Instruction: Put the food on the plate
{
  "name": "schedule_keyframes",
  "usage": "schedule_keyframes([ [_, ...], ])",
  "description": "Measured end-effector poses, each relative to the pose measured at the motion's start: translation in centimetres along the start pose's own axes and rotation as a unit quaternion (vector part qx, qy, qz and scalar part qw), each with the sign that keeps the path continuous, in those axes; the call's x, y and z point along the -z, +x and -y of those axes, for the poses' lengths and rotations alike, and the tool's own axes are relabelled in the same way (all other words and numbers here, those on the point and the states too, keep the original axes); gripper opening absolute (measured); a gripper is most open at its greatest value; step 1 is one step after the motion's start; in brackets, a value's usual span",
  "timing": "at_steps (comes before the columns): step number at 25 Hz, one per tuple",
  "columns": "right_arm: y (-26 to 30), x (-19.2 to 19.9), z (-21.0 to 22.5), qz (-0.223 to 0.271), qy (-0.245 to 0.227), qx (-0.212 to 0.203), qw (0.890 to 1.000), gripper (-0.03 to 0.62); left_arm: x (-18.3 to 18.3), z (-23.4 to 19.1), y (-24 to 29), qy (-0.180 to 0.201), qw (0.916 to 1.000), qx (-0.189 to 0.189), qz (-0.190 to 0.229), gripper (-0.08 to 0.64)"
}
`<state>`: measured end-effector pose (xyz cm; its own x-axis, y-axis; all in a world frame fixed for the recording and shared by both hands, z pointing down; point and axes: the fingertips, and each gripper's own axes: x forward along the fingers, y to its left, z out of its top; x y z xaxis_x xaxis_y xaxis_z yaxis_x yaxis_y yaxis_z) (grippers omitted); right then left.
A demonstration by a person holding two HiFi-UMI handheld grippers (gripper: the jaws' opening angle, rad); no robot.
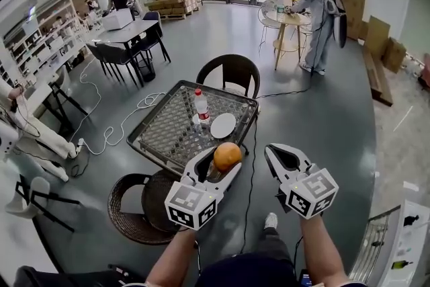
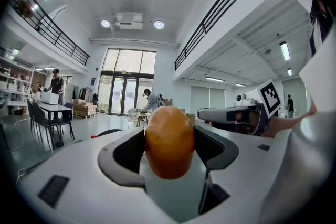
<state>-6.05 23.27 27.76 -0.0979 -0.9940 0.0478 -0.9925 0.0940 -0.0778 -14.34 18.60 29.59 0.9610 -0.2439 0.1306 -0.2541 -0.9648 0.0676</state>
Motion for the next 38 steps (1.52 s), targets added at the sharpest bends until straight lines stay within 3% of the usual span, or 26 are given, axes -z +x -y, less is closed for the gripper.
schedule_keyframes([
  [23, 6.9, -0.8, 17.1, 0.006, 0.031, -0.095, 0.995, 0.003, -2.1, -2.2, 16.8, -0.008, 0.997, -0.075, -0.02, 0.299],
  [32, 12.0, -0.6, 19.3, 0.011, 0.036, -0.138, 0.99, 0.005, -1.4, -5.5, 18.9, -0.01, 0.9921, -0.122, -0.026, 0.299],
  [38, 16.2, 0.7, 18.3, 0.0, 0.03, -0.159, 0.987, 0.003, 0.5, -9.3, 18.5, -0.028, 0.9886, -0.146, -0.024, 0.299],
])
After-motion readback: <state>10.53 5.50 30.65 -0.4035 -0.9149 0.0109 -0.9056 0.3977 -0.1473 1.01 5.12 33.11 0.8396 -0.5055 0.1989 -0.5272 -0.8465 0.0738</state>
